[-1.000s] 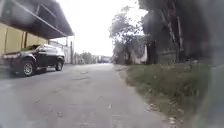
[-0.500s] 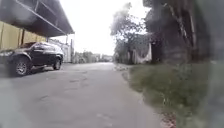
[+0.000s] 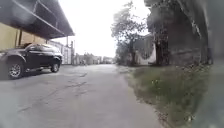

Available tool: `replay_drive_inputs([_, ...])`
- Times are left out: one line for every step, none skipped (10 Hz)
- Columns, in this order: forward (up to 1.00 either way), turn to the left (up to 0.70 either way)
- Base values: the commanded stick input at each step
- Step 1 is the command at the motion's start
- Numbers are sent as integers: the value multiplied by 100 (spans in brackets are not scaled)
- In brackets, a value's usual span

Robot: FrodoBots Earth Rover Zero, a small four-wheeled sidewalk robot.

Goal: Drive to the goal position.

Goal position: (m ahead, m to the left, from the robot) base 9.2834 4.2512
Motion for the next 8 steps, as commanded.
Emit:
replay_drive_inputs([99,-32])
replay_drive_inputs([98,-32])
replay_drive_inputs([98,-13])
replay_drive_inputs([98,0])
replay_drive_inputs([89,1])
replay_drive_inputs([82,1])
replay_drive_inputs([87,0])
replay_drive_inputs([97,15])
